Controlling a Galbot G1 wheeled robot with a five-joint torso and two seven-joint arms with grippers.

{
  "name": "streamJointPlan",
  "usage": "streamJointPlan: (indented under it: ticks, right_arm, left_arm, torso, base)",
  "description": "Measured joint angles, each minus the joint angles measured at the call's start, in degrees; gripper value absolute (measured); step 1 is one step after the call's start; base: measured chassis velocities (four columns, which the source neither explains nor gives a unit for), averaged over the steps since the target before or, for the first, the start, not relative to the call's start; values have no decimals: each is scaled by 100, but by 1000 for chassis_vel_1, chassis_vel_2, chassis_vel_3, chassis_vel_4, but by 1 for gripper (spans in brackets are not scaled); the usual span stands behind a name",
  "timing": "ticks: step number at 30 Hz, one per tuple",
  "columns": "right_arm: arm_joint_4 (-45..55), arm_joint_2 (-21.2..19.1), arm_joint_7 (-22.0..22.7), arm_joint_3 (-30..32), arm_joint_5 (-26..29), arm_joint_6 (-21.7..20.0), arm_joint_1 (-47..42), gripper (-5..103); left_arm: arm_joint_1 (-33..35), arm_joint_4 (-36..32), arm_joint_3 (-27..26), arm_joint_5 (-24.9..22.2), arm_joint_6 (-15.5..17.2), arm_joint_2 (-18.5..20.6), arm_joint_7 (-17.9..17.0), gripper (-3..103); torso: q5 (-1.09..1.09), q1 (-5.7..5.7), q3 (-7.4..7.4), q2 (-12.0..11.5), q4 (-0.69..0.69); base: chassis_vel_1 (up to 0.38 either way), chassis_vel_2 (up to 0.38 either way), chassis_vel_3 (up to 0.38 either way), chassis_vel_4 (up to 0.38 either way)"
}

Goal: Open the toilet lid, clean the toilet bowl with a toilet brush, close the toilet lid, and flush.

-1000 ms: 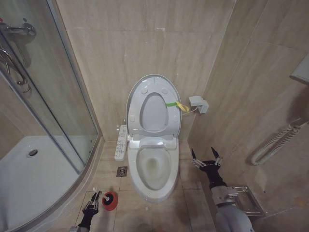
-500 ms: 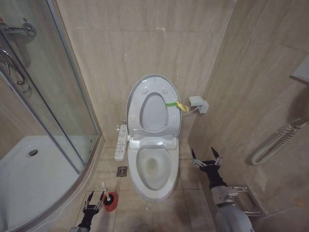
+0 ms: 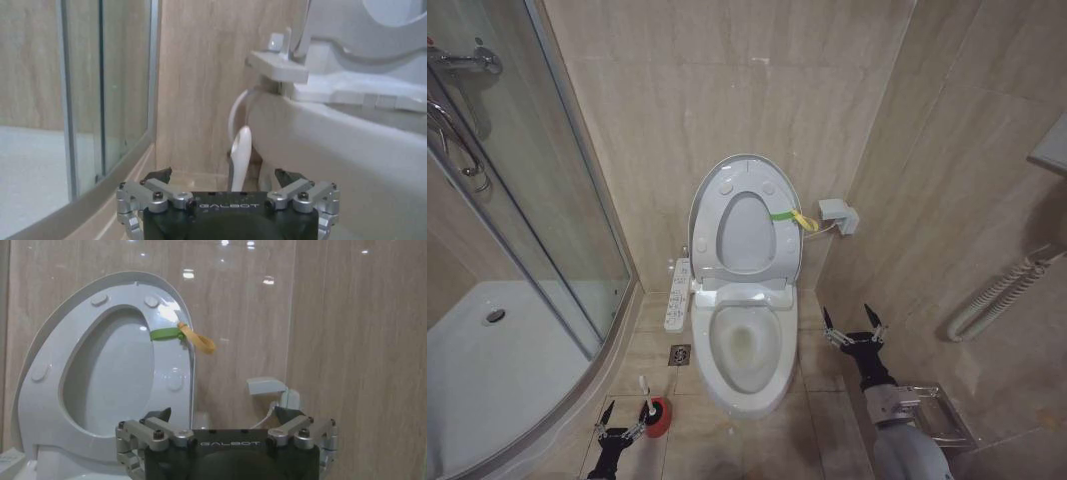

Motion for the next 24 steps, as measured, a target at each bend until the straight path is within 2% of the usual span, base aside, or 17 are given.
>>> streamJointPlan:
  ticks: [2,6,7,11,12,15,16,19,20,23,24]
  right_arm:
    - [0,0,0,0,0,0,0,100]
    - [-1,0,0,0,0,0,0,100]
    - [-1,0,0,0,0,0,0,100]
    - [0,0,0,0,0,0,0,100]
    - [0,0,0,0,0,0,0,100]
    - [0,0,0,0,0,0,0,100]
    - [0,0,0,0,0,0,0,100]
    - [0,0,0,0,0,0,0,100]
    - [0,0,0,0,0,0,0,100]
    - [0,0,0,0,0,0,0,100]
    - [0,0,0,0,0,0,0,100]
  left_arm:
    - [39,-80,-2,4,0,-3,-43,100]
    - [404,-752,-53,300,21,-46,-610,100]
    - [404,-752,-53,300,21,-46,-610,100]
    - [834,-1637,-114,480,228,-76,-970,100]
    - [834,-1637,-114,480,228,-76,-970,100]
    - [1187,-2356,-191,610,406,-112,-1176,100]
    - [1187,-2356,-191,610,406,-112,-1176,100]
    - [1543,-3150,-258,793,684,-139,-1436,100]
    - [1543,-3150,-258,793,684,-139,-1436,100]
    - [1874,-3986,-334,1051,1035,-149,-1762,100]
    - [1874,-3986,-334,1051,1035,-149,-1762,100]
  torso:
    - [0,0,0,0,0]
    - [1,0,0,0,0]
    - [1,0,0,0,0]
    - [1,0,0,0,0]
    - [1,0,0,0,0]
    - [0,0,0,0,0]
    - [0,0,0,0,0]
    - [1,0,0,0,-1]
    - [1,0,0,0,-1]
    - [1,0,0,0,-1]
    - [1,0,0,0,-1]
  base:
    - [0,0,0,0]
    - [0,0,0,0]
    - [0,0,0,0]
    - [0,0,0,0]
    - [0,0,0,0]
    - [0,0,0,0]
    - [0,0,0,0]
    - [0,0,0,0]
    - [0,0,0,0]
    - [0,0,0,0]
    - [0,0,0,0]
